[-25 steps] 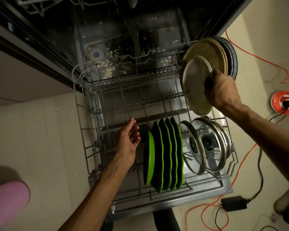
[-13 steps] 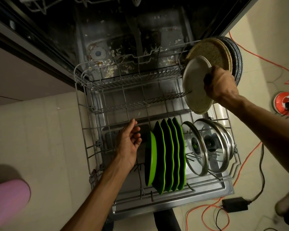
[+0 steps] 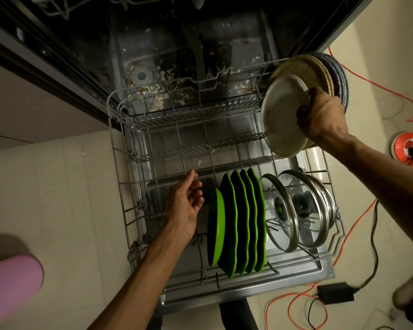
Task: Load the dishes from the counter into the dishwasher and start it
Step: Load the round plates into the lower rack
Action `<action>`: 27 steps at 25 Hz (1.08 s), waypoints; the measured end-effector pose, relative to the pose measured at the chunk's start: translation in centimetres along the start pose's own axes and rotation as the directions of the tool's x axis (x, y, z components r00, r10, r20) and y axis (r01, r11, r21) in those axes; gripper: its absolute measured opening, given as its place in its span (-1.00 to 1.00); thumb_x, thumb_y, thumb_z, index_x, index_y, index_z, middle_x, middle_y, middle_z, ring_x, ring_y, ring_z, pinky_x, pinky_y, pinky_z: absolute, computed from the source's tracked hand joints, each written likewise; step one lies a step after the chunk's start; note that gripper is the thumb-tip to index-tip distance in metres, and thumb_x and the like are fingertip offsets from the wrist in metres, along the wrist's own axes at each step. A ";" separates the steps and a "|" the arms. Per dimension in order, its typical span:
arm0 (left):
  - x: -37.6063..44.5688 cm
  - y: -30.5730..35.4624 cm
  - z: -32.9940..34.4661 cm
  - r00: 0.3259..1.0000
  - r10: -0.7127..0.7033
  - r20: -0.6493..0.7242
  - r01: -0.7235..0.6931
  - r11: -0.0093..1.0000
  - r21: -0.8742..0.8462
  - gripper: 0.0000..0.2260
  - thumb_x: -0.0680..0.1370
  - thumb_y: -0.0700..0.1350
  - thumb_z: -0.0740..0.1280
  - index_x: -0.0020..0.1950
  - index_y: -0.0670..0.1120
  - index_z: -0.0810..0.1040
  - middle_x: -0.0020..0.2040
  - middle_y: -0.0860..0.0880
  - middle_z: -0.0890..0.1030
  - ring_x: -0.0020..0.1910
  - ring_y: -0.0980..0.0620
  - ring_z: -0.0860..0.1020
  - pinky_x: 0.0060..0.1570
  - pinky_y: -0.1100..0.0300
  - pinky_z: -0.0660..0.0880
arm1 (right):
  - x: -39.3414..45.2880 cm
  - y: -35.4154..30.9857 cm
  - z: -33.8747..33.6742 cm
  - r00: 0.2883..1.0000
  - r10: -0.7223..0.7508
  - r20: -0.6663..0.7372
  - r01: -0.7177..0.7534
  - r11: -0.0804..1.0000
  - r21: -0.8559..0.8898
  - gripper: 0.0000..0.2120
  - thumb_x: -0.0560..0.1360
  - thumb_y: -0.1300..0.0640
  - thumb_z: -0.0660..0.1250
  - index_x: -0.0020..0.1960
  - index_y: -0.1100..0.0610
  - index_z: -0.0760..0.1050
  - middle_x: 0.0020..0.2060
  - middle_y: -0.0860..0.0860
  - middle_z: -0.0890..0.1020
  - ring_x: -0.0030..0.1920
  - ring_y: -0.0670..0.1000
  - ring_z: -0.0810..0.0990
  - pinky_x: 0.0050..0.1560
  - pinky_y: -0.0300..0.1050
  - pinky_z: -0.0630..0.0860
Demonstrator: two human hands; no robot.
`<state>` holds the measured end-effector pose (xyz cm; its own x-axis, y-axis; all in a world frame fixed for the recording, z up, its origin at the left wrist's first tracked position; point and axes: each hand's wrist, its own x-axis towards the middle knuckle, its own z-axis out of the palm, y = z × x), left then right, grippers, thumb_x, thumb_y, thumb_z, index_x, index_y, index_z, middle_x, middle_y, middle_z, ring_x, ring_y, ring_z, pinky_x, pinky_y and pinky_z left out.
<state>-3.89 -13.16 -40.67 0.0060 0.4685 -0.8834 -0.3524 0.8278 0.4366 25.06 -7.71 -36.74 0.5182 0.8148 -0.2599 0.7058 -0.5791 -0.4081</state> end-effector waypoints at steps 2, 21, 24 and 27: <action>-0.1 -0.1 0.0 1.000 0.000 0.000 0.000 1.000 0.000 -0.90 0.52 -0.03 0.39 -0.06 -0.05 0.61 -0.30 0.06 0.57 -0.36 0.17 0.47 -0.30 0.29 0.41 | -0.2 0.1 -0.2 1.000 0.001 -0.010 -0.001 1.000 -0.010 -0.64 0.55 0.25 0.30 0.33 0.23 0.39 0.13 0.22 0.58 0.06 0.23 0.59 0.01 0.17 0.61; -1.8 0.4 0.2 0.984 0.167 0.069 -0.180 0.908 0.378 -0.90 0.57 -0.10 0.35 -0.02 -0.10 0.62 -0.25 0.02 0.62 -0.29 0.16 0.54 -0.27 0.32 0.49 | -4.2 1.0 -0.1 0.997 -0.057 -0.054 0.062 0.993 0.102 -0.64 0.52 0.26 0.33 0.29 0.26 0.37 0.15 0.20 0.58 0.03 0.21 0.62 -0.06 -0.09 0.60; -1.9 0.8 0.3 0.959 0.238 0.153 -0.283 0.803 0.525 -0.92 0.58 -0.13 0.33 -0.05 -0.08 0.61 -0.25 0.03 0.62 -0.30 0.20 0.54 -0.28 0.38 0.49 | -5.9 1.0 0.2 0.996 -0.032 -0.084 0.043 0.990 0.133 -0.67 0.54 0.21 0.31 0.26 0.28 0.38 0.08 0.19 0.60 -0.04 0.17 0.62 -0.15 -0.17 0.56; -2.3 1.3 0.8 0.934 0.306 0.186 -0.356 0.732 0.581 -0.93 0.58 -0.13 0.34 -0.09 -0.05 0.58 -0.20 0.03 0.62 -0.28 0.25 0.54 -0.21 0.39 0.48 | -8.4 -0.2 0.7 1.000 0.007 -0.026 -0.002 0.978 0.208 -0.65 0.57 0.19 0.30 0.31 0.25 0.37 0.15 0.18 0.60 -0.07 0.06 0.62 -0.23 -0.39 0.48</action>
<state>-3.63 -12.90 -37.93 0.0721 0.7481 -0.6597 0.2840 0.6186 0.7326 20.20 -14.40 -35.06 0.5357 0.8096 -0.2400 0.5893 -0.5619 -0.5805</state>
